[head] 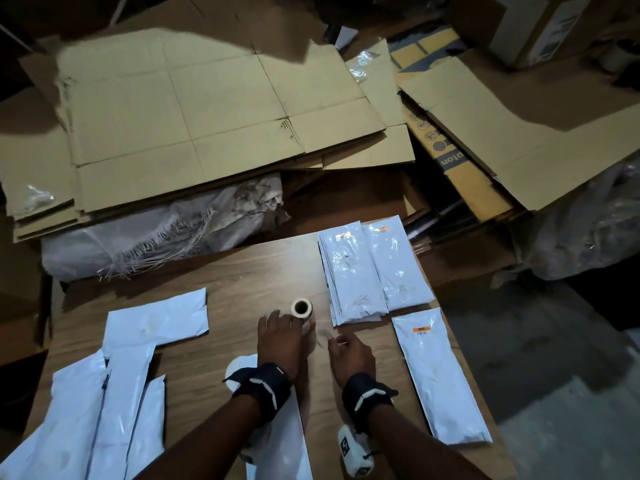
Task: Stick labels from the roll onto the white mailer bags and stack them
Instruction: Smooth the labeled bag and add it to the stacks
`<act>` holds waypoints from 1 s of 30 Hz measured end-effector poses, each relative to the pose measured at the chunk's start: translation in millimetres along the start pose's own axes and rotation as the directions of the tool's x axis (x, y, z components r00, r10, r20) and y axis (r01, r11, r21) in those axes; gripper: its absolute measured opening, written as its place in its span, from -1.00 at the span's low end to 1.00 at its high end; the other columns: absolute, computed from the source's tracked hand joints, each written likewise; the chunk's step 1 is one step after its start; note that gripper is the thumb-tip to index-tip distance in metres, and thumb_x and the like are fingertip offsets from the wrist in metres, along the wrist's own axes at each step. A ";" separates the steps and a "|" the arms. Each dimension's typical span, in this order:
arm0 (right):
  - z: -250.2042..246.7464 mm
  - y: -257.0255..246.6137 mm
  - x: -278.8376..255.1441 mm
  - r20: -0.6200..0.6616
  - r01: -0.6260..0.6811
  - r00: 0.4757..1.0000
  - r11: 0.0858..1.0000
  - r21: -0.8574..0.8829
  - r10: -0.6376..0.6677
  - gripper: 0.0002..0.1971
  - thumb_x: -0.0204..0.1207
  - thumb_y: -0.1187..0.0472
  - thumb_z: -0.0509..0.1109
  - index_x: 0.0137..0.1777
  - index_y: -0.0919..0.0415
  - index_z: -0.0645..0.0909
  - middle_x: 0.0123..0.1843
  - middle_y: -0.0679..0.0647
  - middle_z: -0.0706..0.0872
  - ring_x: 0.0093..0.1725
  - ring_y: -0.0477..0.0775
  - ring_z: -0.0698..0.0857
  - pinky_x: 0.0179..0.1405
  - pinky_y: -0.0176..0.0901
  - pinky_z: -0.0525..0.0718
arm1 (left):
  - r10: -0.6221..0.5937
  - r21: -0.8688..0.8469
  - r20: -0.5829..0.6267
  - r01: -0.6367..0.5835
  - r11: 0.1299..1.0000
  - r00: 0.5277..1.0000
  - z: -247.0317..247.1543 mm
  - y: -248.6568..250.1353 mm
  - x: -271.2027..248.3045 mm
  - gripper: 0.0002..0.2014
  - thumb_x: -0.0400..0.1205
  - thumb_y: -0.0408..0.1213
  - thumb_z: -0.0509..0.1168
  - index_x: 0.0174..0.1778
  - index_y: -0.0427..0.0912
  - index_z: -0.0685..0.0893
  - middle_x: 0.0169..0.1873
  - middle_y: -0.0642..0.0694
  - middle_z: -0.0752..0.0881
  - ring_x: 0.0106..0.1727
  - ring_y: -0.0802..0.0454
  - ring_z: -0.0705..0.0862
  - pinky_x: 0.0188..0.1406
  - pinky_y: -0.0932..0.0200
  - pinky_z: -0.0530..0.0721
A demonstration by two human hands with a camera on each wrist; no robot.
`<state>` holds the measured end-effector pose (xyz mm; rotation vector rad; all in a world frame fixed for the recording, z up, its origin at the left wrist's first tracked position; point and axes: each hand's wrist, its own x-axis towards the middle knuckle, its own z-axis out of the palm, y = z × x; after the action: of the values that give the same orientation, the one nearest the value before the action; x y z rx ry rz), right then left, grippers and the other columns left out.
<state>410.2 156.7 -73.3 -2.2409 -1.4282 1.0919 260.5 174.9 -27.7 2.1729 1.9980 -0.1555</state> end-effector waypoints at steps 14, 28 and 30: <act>-28.0 -2.0 -41.3 0.137 0.437 0.899 0.839 -0.325 -0.415 -0.32 0.48 -0.46 -0.19 -0.21 0.09 0.51 -0.09 0.13 0.74 0.01 0.25 0.67 -0.25 -0.05 0.30 | -0.030 -0.894 0.363 0.357 0.272 0.931 -7.0 -29.8 -74.4 -0.50 0.68 0.08 0.23 -0.19 -0.33 0.77 -0.32 -0.14 0.80 -0.43 -0.26 0.66 -0.58 0.28 0.49; 17.8 -17.1 -57.2 0.345 0.554 0.826 0.758 -0.345 -0.447 -0.58 0.60 -0.28 0.22 -0.11 0.06 0.63 -0.10 0.05 0.76 -0.04 0.13 0.69 -0.19 -0.06 0.47 | -0.134 -0.894 0.372 0.393 0.215 0.918 -0.6 -73.1 -122.4 -0.84 0.66 -0.34 0.28 -0.14 -0.25 0.75 -0.29 -0.11 0.84 -0.34 0.00 0.70 -0.45 0.24 0.59; 25.6 -12.9 -58.2 0.434 0.518 0.814 0.821 -0.240 -0.386 -0.70 0.54 -0.23 0.36 -0.03 -0.03 0.68 -0.06 -0.03 0.78 -0.02 0.06 0.70 -0.11 -0.11 0.56 | -0.125 -0.882 0.355 0.376 0.283 0.927 11.5 -80.7 -128.2 -0.84 0.66 -0.37 0.26 -0.17 -0.20 0.74 -0.32 -0.06 0.83 -0.32 -0.03 0.73 -0.34 0.07 0.72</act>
<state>370.0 108.5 -57.1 -1.7653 -2.3398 1.1950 169.4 53.7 -18.4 0.9789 1.5782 0.5960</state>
